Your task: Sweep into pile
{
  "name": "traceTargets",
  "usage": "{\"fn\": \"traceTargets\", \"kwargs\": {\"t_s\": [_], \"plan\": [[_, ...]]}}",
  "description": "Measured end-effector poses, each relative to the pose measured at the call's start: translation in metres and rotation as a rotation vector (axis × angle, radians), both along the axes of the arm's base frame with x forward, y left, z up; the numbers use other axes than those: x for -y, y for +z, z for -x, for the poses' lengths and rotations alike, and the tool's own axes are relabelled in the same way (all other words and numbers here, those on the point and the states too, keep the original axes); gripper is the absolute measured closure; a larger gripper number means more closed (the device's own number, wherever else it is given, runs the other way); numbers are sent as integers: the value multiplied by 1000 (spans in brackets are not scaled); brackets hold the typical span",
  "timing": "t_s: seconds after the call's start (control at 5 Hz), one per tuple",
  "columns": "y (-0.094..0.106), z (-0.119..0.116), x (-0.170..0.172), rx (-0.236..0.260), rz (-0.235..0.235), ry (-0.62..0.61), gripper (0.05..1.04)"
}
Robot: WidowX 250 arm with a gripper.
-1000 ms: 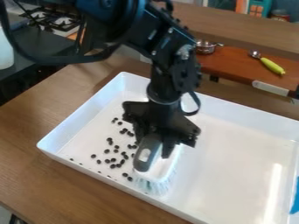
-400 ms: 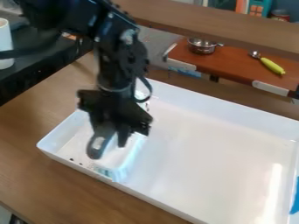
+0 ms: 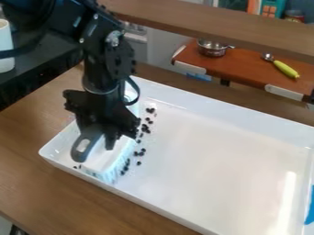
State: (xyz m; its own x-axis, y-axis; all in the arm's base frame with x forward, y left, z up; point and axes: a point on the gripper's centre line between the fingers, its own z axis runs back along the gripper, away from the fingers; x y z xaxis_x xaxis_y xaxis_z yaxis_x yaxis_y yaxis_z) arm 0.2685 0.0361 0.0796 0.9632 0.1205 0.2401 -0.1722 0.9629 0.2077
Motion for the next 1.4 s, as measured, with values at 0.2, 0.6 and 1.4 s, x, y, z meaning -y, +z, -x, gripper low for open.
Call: {"fn": "traceTargets", "kwargs": {"t_s": [0.2,0.6,1.4], "plan": [[9,6,9,-5,52,2,588],[75,-24,61,153,218,71,588],[52,-87,76,43,450,613,588]]}}
